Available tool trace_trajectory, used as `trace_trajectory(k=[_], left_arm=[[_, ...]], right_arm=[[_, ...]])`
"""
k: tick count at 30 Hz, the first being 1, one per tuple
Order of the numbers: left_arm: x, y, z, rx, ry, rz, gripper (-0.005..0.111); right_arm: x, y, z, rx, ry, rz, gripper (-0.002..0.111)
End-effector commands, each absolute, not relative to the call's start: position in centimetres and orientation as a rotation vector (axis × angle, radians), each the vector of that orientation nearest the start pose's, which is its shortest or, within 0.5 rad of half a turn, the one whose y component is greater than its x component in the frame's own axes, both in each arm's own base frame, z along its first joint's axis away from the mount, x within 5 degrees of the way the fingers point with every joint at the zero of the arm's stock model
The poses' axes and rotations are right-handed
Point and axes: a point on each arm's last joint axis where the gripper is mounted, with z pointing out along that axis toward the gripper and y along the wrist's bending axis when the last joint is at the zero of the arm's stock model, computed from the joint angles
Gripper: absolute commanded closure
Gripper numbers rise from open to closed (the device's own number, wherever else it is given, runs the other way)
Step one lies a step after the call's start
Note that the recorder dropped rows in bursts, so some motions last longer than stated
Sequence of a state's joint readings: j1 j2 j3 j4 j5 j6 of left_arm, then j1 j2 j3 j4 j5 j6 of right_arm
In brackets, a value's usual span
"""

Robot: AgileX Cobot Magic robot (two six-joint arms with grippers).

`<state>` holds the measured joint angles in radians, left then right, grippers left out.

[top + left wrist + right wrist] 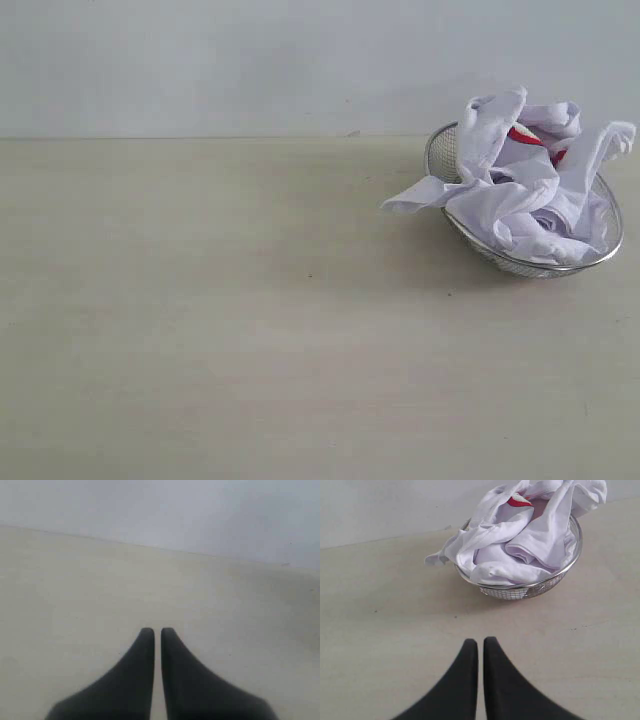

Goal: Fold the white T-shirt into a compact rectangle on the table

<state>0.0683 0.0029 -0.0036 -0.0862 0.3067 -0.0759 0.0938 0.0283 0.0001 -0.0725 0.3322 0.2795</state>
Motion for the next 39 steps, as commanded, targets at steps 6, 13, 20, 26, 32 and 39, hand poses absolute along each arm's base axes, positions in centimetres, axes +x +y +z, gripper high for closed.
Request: trace_trajectory(k=[6,13,20,26,32,39], left_arm=[[5.5,0.2,18.7,-0.19,1.766,-0.088,0.102],[5.5,0.2,18.7,-0.19,1.766,-0.088,0.102],[5.5,0.2,18.7,-0.19,1.766,-0.088,0.102],[5.5,0.2,18.7,-0.19,1.766,-0.088,0.102],[5.5,0.2,18.7,-0.19,1.766,-0.088,0.102],[5.5,0.2,18.7,-0.19,1.766,-0.088,0.102]], right_arm=[[5.5,0.3,18.3,0.121,1.828,0.183,0.108],[5.5,0.3,18.3,0.121,1.828,0.183,0.108],[5.5,0.3,18.3,0.121,1.824,0.184,0.108],[5.5,0.3,18.3,0.116,1.824,0.178,0.108],[4.9,0.2,23.4,0.092,1.667,0.181,0.108],[3.0,0.0,29.8,0.084,1.469,0.197,0.108]])
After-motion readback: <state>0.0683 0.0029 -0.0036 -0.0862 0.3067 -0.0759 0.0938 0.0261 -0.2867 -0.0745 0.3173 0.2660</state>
